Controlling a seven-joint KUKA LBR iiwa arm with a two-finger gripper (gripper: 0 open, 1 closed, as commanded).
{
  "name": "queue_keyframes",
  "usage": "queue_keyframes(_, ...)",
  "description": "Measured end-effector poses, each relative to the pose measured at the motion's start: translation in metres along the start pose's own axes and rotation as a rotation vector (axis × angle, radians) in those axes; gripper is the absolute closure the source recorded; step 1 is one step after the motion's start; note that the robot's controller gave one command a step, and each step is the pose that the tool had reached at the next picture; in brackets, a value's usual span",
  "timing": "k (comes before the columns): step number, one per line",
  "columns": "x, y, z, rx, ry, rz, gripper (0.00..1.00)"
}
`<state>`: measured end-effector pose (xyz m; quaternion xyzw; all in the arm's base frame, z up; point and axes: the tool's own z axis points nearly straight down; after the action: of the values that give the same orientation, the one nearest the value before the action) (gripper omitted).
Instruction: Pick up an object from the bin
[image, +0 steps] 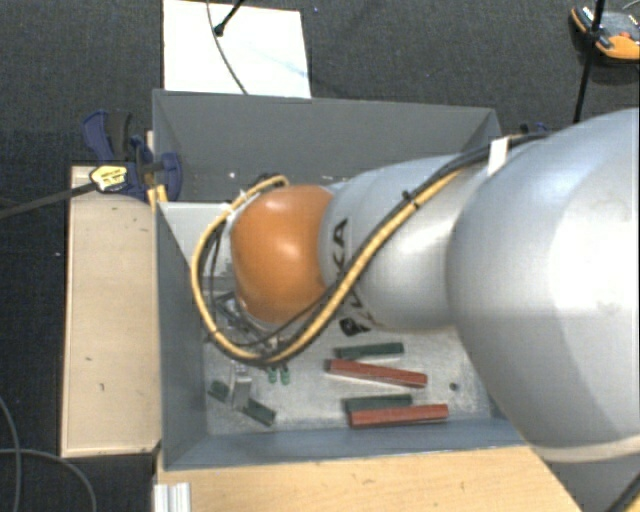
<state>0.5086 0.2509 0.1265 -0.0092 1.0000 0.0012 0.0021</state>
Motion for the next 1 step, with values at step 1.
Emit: queue_keyframes(1,0.0199,0.0005,0.0145,0.003,0.007,-0.017,0.0)
